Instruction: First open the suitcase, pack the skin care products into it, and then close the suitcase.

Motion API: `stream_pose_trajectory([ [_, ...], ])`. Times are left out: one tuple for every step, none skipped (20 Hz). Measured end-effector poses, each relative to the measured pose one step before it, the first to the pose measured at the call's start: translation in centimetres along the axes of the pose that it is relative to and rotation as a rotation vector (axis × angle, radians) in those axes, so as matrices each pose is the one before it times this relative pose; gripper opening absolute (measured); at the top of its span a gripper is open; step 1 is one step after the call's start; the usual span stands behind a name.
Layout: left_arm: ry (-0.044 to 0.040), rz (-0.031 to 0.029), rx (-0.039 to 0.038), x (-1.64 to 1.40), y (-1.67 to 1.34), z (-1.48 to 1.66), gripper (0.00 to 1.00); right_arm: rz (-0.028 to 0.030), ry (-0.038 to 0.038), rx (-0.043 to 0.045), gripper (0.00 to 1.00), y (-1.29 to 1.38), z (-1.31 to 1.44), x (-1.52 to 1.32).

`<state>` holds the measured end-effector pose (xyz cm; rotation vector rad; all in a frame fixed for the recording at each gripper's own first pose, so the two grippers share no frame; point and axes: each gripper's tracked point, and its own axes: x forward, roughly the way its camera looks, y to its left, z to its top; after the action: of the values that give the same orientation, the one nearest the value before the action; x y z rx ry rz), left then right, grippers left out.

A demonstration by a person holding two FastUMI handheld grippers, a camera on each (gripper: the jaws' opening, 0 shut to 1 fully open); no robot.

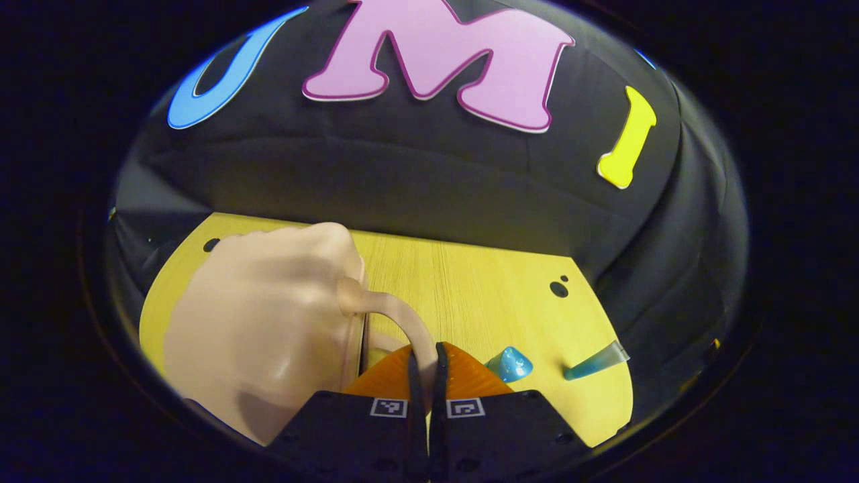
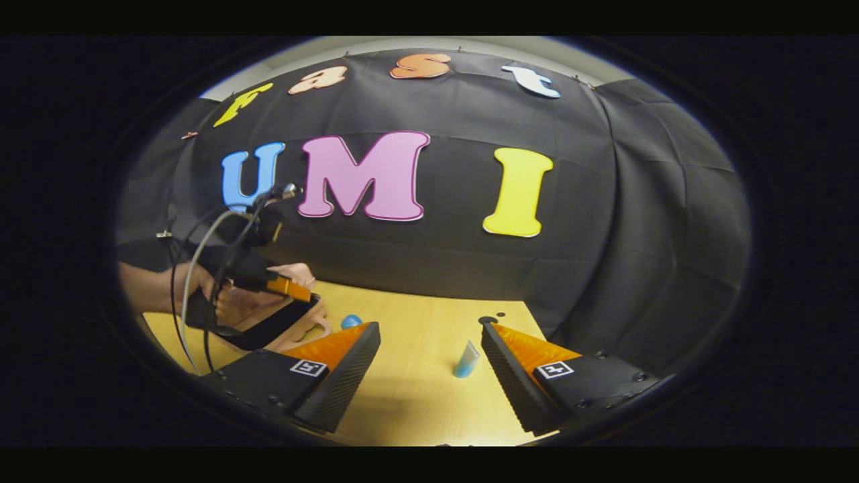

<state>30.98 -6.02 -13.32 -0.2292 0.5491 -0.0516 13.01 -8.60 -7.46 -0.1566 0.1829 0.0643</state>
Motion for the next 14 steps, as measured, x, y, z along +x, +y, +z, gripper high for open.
stream_pose_trajectory([
  [-0.01438, -0.00053, -0.01081, -1.186, 0.633, 1.588, 0.07, 0.01603, -0.00565, -0.00267, 0.97, 0.753, 0.423, -0.084],
  [-0.01848, -0.00166, -0.00745, -1.316, 0.792, 1.608, 0.07, 0.01446, -0.01018, -0.00272, 0.97, 0.692, 0.514, -0.095],
  [-0.01893, 0.00039, 0.00054, -1.383, 1.069, 1.641, 0.07, 0.01286, -0.01055, -0.00251, 0.97, 0.701, 0.440, -0.086],
  [-0.00920, 0.00081, 0.01466, -1.143, 1.447, 1.533, 0.07, 0.01114, -0.00563, -0.00012, 0.96, 0.648, 0.393, -0.001],
  [-0.00364, 0.00685, 0.01758, -1.054, 1.737, 1.111, 0.06, 0.00713, -0.00571, 0.00514, 0.96, 0.653, 0.398, 0.054],
  [-0.00268, 0.00420, 0.01046, -0.902, 1.801, 0.683, 0.06, 0.00962, -0.00332, 0.00862, 0.94, 0.647, 0.380, 0.025],
  [-0.00797, 0.00379, 0.00922, -0.997, 1.612, 0.969, 0.07, 0.00973, -0.00137, 0.00823, 0.96, 0.726, 0.346, 0.018],
  [-0.00872, 0.01216, 0.01238, -0.747, 1.898, 0.832, 0.07, 0.00318, -0.00589, -0.00184, 0.97, 0.643, 0.337, -0.118],
  [-0.00329, 0.02110, 0.01815, -0.886, 2.104, 0.720, 0.06, -0.00114, -0.00713, -0.00550, 0.96, 0.364, 0.363, -0.107],
  [-0.00232, 0.02461, 0.01663, -0.657, 2.237, 0.411, 0.06, -0.00076, -0.00612, -0.00859, 0.97, 0.350, 0.342, 0.001],
  [-0.00426, 0.01559, 0.01105, -0.438, 2.068, 0.401, 0.06, 0.00096, 0.00082, -0.00711, 0.96, 0.342, -0.010, -0.109],
  [-0.00300, 0.01470, -0.00036, -0.274, 2.209, 0.382, 0.06, 0.00056, 0.00614, -0.00291, 0.97, 0.387, -0.119, -0.061],
  [-0.00117, 0.01537, -0.00279, -0.164, 2.007, 0.167, 0.06, 0.00172, 0.01220, 0.00025, 0.97, 0.446, -0.232, -0.015],
  [-0.00121, 0.02734, 0.01081, -0.135, 2.068, -0.247, 0.06, 0.00262, 0.02097, 0.00252, 0.96, 0.481, -0.373, 0.020],
])
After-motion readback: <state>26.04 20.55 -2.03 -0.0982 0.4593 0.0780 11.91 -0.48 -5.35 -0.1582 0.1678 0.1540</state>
